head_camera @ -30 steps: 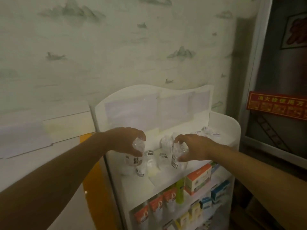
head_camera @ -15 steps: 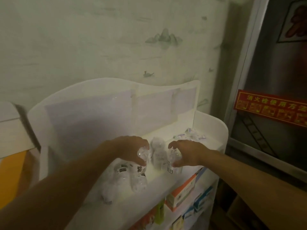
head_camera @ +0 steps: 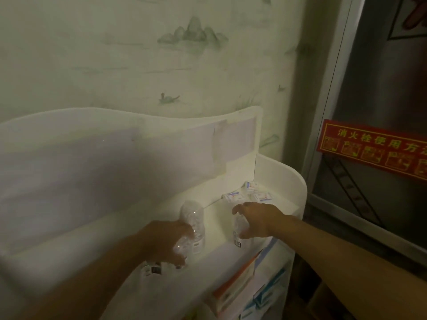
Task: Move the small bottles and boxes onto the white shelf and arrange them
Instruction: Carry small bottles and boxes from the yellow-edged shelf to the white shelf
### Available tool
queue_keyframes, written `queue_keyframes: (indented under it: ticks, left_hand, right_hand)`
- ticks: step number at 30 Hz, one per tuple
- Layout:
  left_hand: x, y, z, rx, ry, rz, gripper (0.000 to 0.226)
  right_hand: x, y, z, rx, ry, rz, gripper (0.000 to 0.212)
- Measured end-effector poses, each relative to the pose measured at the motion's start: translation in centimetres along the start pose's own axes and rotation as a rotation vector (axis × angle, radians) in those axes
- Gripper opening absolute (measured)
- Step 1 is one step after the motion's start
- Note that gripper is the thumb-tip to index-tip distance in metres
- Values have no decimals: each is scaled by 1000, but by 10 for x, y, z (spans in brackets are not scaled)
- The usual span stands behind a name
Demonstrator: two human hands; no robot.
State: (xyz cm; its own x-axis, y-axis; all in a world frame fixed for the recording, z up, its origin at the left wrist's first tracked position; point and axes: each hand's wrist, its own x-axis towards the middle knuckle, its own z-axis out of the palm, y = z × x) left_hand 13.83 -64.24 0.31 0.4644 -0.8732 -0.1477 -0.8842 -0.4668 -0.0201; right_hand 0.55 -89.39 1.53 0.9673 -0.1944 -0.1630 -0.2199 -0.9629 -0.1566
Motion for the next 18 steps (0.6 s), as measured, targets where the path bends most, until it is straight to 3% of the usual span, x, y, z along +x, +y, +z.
queue_keyframes:
  ticks: [6,11,18]
  left_hand:
    - [17,2,11,103,-23,-37,66]
    - [12,5,24,101,76,-38,69]
    - [2,18,15,-10,110,-107,57]
  right_hand:
    - [29,54,1,-19,0,-17,73]
    - [45,80,-1,-42,-10,-70,71]
    - [65,93,-2,-19,-18,-129,72]
